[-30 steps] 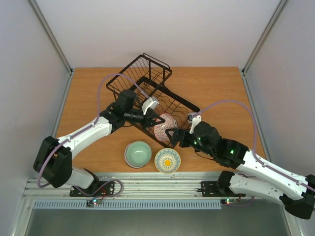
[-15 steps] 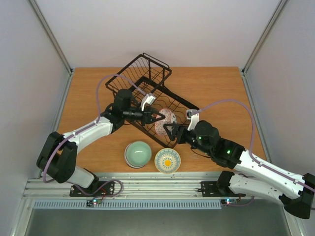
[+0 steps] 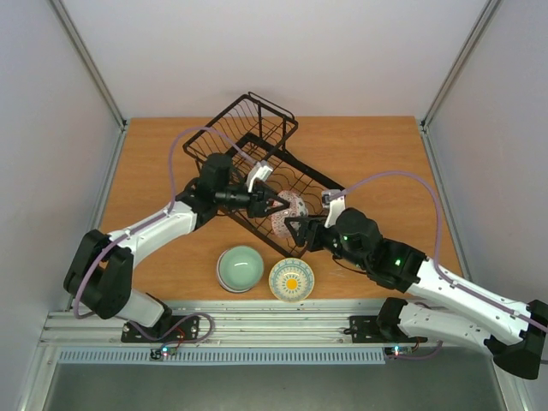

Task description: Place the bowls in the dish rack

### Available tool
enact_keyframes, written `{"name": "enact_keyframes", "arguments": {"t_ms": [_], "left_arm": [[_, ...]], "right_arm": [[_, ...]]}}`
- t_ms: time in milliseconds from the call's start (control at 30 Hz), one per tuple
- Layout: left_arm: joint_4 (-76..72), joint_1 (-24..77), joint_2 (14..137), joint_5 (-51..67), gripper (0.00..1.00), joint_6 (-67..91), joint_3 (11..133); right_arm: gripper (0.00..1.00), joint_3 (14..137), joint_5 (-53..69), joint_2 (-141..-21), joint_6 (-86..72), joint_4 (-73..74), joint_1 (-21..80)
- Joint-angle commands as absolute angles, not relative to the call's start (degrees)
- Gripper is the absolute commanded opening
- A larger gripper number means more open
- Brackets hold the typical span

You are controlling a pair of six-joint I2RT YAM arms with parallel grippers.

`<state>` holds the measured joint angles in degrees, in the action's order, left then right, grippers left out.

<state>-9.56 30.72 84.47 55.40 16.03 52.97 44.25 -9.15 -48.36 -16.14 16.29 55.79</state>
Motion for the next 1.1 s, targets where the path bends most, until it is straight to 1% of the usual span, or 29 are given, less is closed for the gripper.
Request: {"name": "enact_keyframes", "arguments": {"t_ms": [0,100,133,200,267,367,433,533,667,867,1067], "left_arm": [[2.2,32.5,83.8,50.4,0.56,9.5,58.4],[9.0,33.6,83.3,43.2,0.75,3.6,60.9],[10.4,33.9,83.0,40.5,0.79,2.2,61.5],[12.2,34.6,82.1,35.4,0.86,-0.8,62.2],[13.5,35.1,81.0,30.1,0.91,-3.4,62.8],[14.3,35.1,78.8,22.9,0.92,-6.3,63.0],[14.4,35.1,77.2,19.2,0.93,-7.8,62.9],[14.2,35.2,74.8,16.8,0.94,-9.4,62.5],[14.0,35.1,72.6,16.1,0.94,-10.4,61.8],[13.3,35.1,72.0,16.2,0.94,-10.8,60.6],[12.8,35.0,71.7,16.9,0.95,-10.7,60.3]], "right_arm": [[0.01,49.8,-13.7,-48.1,-8.7,23.4,56.0],[0.01,55.4,-19.2,-49.6,-5.7,31.6,55.9],[0.01,57.2,-20.7,-50.5,-4.8,34.1,55.6],[0.01,60.9,-22.9,-52.8,-3.0,39.5,54.4],[0.01,65.3,-23.7,-56.3,-1.5,45.5,51.8],[0.01,71.1,-20.0,-63.8,2.1,53.3,45.0],[0.01,74.0,-17.8,-69.2,5.5,55.6,41.6],[0.01,78.8,-17.4,-78.4,10.5,58.5,40.2],[0.01,86.4,-22.1,-90.3,15.9,61.3,39.9],[0.01,91.8,-26.7,-97.1,21.2,61.7,39.3],[0.01,92.2,-30.3,-100.2,25.0,60.8,38.4]]}}
